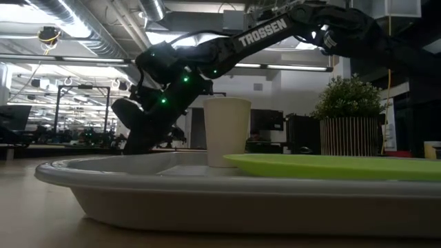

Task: Pick and place plate/cup/fork/spoon on tray
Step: Put the orange fork on the gray serving tray to the right side of the green serving tray

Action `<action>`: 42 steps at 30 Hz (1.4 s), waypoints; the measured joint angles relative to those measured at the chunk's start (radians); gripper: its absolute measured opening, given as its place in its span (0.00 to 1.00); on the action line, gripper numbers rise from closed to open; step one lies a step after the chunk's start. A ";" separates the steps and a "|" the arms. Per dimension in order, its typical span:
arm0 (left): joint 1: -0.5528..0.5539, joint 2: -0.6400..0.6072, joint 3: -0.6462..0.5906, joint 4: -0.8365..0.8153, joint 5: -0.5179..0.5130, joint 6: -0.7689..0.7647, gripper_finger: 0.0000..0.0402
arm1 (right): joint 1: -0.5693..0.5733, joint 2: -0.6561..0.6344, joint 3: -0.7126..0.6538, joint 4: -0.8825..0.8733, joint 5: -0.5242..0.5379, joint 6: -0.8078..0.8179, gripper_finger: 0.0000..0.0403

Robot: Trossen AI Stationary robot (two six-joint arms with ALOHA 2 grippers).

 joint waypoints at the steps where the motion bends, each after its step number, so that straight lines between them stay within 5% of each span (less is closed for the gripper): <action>1: 0.000 0.000 0.000 0.000 0.000 0.000 0.00 | 0.000 0.000 0.000 -0.002 0.010 0.000 0.23; 25: 0.000 0.000 0.000 0.001 0.008 0.000 0.00 | -0.089 0.001 0.000 -0.022 0.115 -0.051 0.23; 42: 0.000 0.000 0.000 0.028 0.009 -0.003 0.00 | -0.118 -0.004 0.003 -0.169 0.121 0.112 0.23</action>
